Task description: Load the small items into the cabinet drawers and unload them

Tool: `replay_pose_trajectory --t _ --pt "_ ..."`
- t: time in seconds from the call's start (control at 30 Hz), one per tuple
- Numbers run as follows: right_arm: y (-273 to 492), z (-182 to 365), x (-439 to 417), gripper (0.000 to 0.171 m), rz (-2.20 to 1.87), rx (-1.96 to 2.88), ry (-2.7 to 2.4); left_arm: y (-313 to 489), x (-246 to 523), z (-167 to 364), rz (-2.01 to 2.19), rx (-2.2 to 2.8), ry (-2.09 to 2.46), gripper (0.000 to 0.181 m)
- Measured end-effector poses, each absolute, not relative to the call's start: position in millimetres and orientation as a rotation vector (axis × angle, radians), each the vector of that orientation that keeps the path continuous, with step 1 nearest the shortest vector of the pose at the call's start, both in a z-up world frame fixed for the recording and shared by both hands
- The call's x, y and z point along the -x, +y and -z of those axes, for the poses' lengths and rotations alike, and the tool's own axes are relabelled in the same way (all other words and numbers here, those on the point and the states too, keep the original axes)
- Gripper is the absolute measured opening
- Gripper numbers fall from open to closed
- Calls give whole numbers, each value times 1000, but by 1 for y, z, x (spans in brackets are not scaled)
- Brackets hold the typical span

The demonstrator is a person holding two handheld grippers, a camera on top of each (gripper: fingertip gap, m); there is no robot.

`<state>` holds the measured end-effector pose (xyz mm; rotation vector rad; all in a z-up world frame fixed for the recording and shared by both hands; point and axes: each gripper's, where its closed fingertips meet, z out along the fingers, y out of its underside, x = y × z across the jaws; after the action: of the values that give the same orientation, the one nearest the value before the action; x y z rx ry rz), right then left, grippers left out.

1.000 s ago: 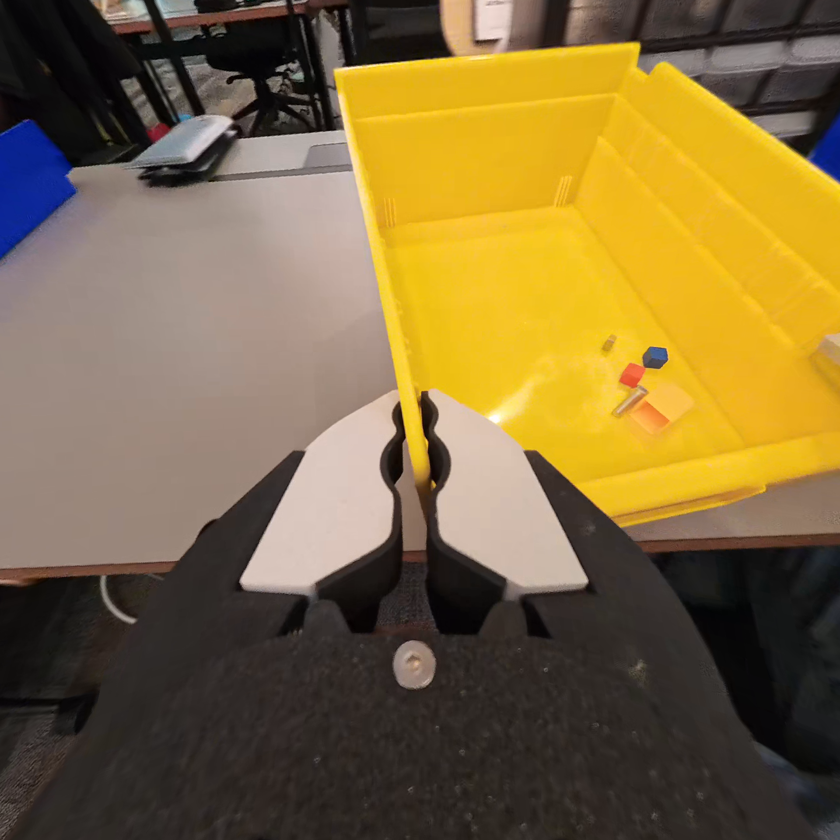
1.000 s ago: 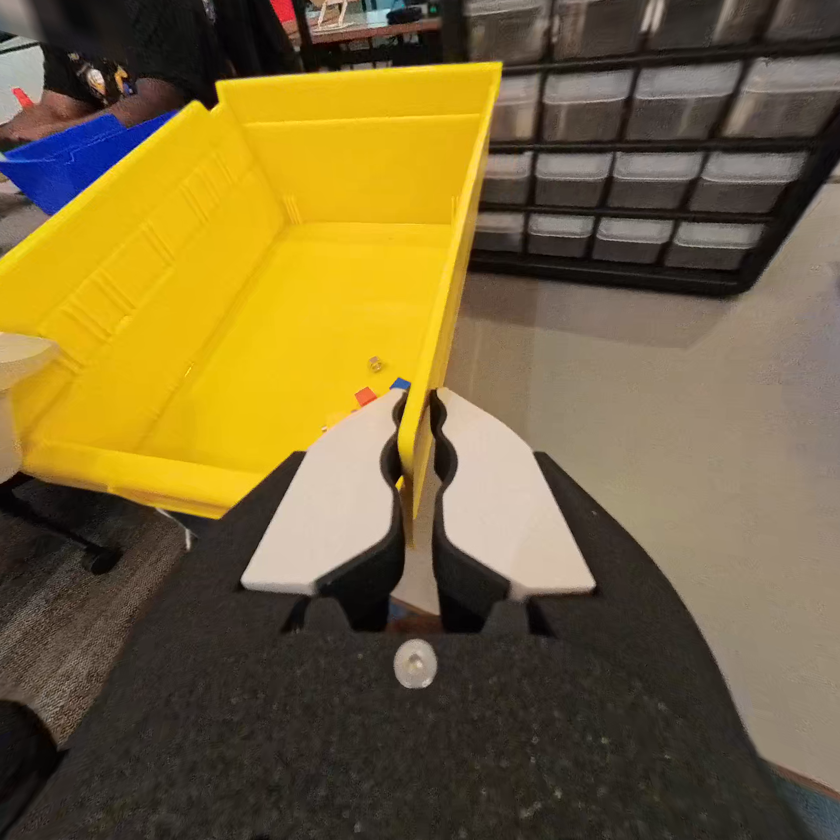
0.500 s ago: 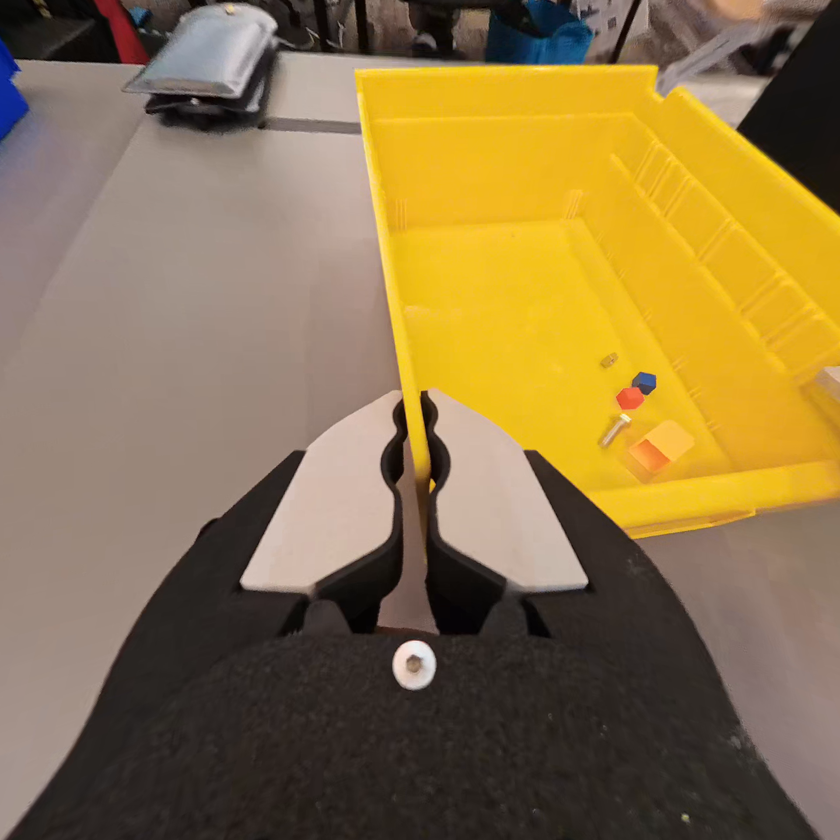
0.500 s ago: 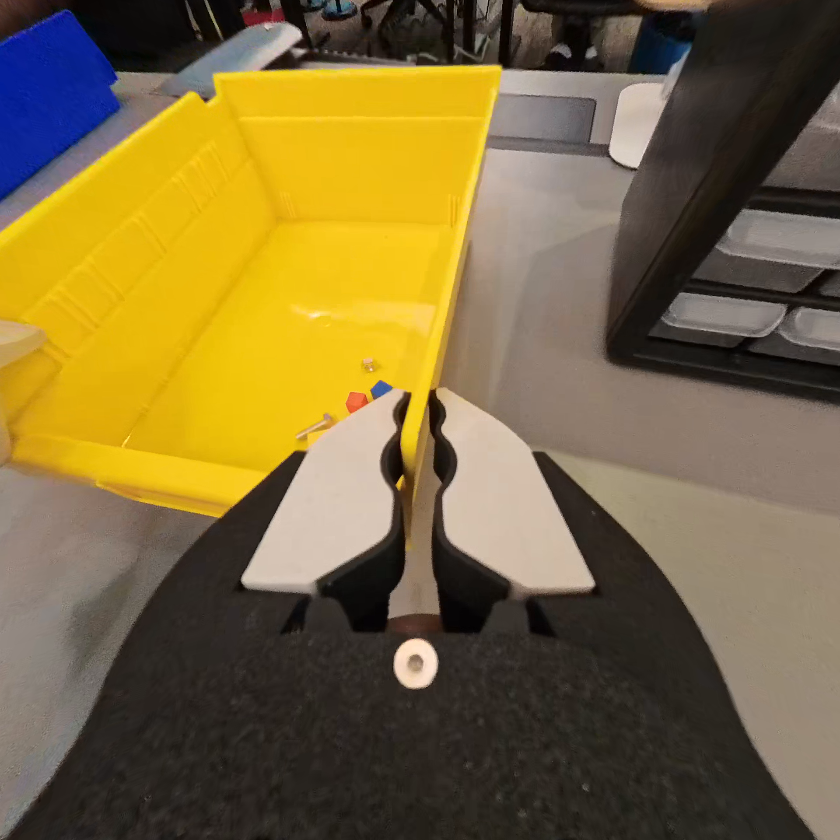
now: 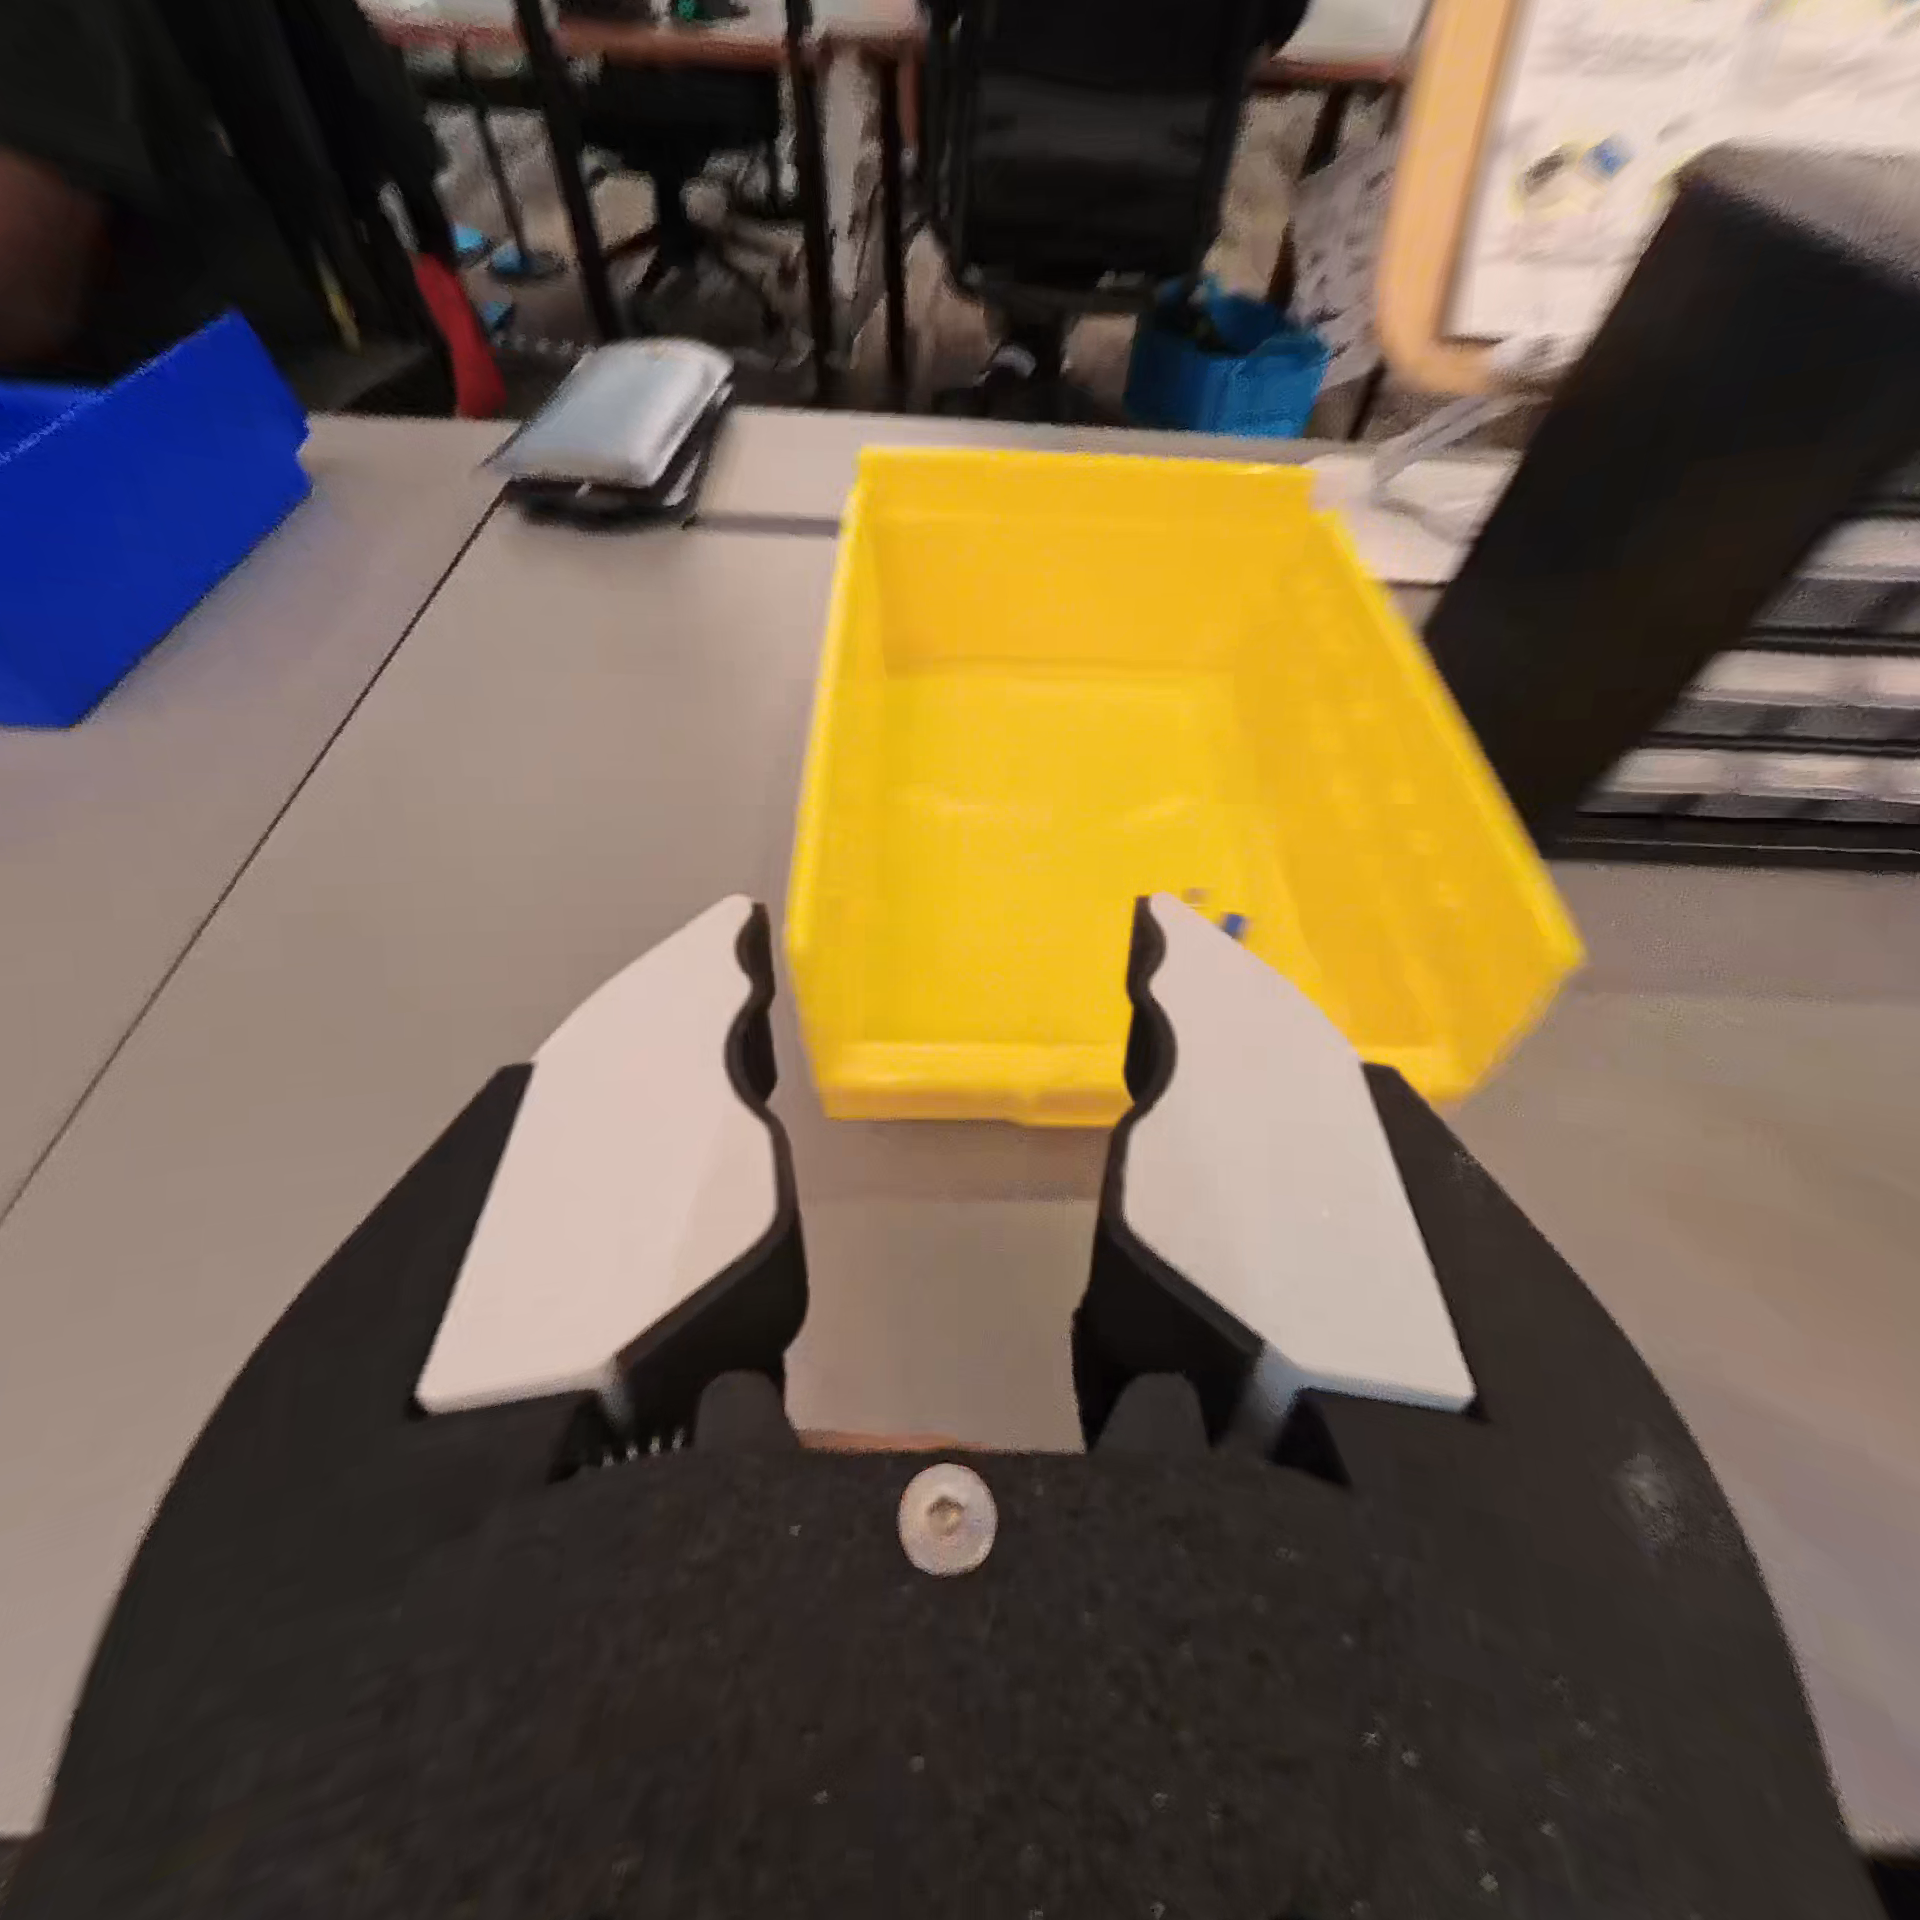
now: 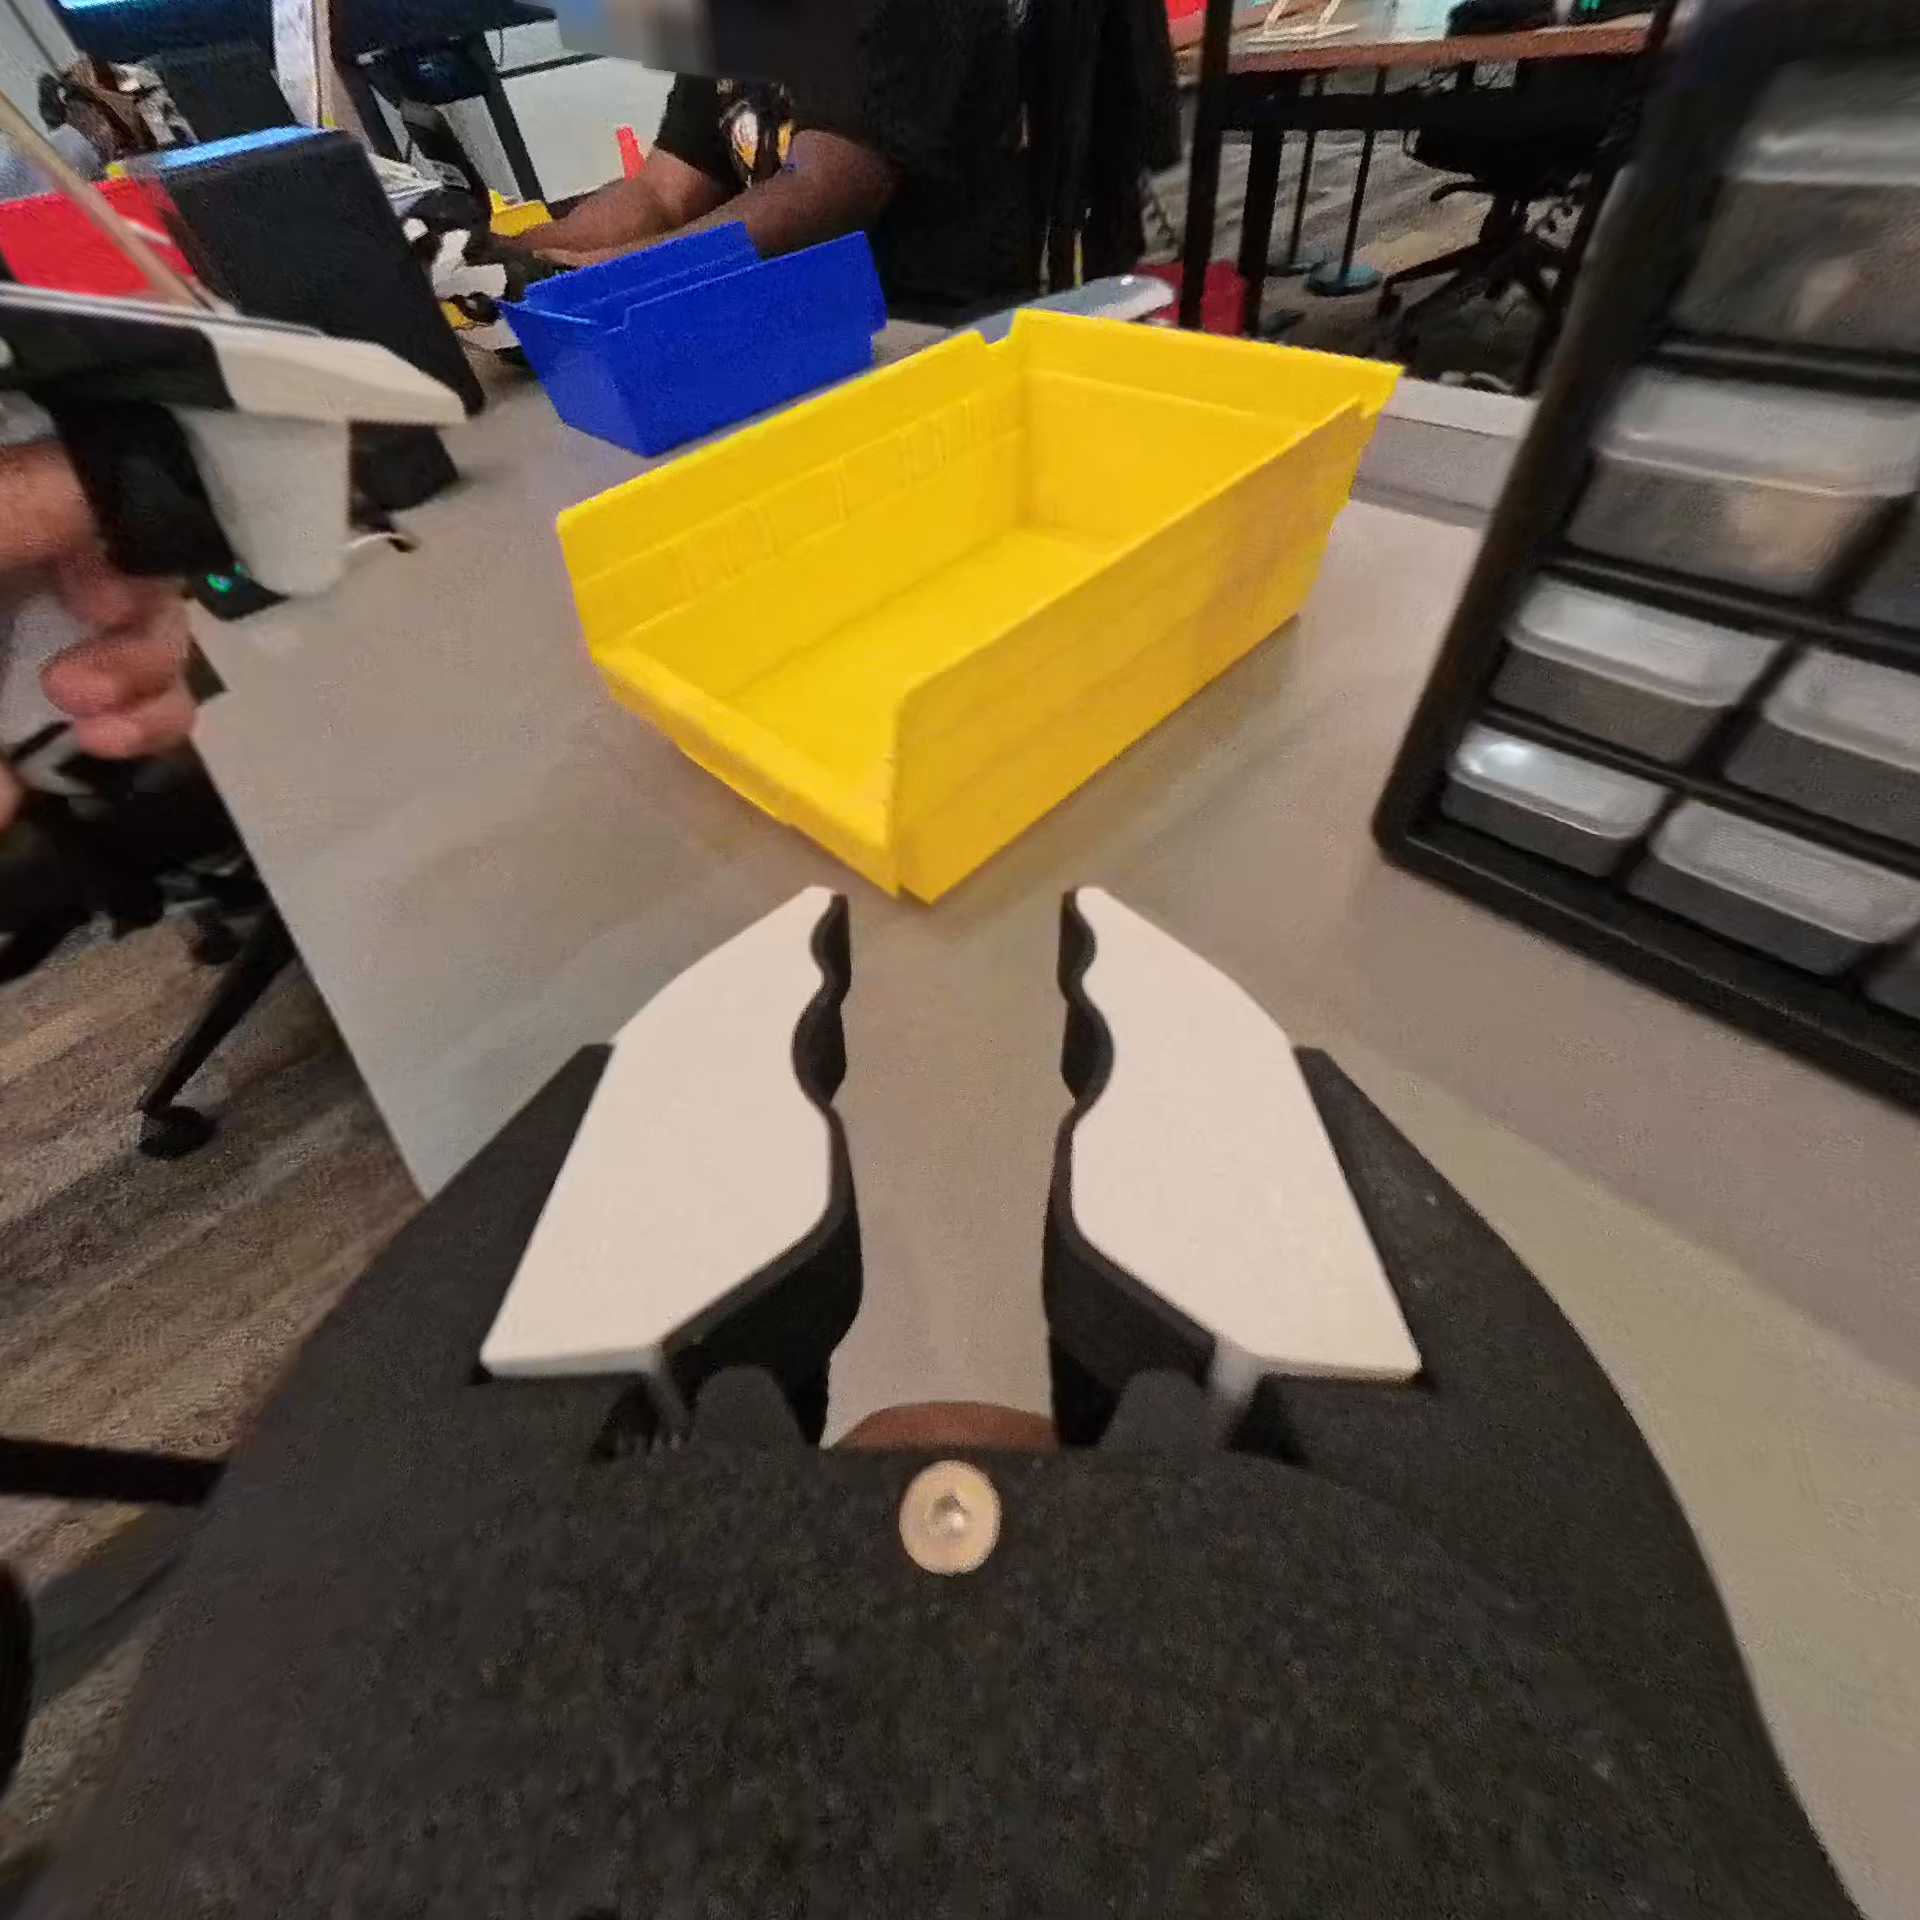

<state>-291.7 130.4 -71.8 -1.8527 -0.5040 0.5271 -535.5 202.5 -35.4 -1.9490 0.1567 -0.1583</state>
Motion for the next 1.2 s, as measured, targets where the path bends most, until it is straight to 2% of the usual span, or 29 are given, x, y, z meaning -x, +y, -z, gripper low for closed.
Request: replay_pose_trajectory --t 0.07,0.23,0.37,0.5,0.67,0.9,1.07,1.2 --pt "102 66 239 39 -519 1814 -511 168 498 26 237 1908 217 64" --pt "55 77 80 42 -392 1803 -346 100 394 68 576 1940 279 59" --pt "41 84 -30 47 -236 1845 -164 94 377 100 553 1916 206 60" --pt "35 68 -96 46 -115 1797 -55 107 392 122 386 1967 238 60" --pt "45 78 -123 46 -110 1837 43 133 423 124 313 1997 153 59" --pt "70 82 -119 46 -52 1783 53 150 416 120 408 1997 185 58" --pt "86 91 -127 48 -74 1771 70 177 440 112 225 1902 210 55" --pt "79 110 -131 47 -19 1816 28 179 433 105 353 1915 132 56"
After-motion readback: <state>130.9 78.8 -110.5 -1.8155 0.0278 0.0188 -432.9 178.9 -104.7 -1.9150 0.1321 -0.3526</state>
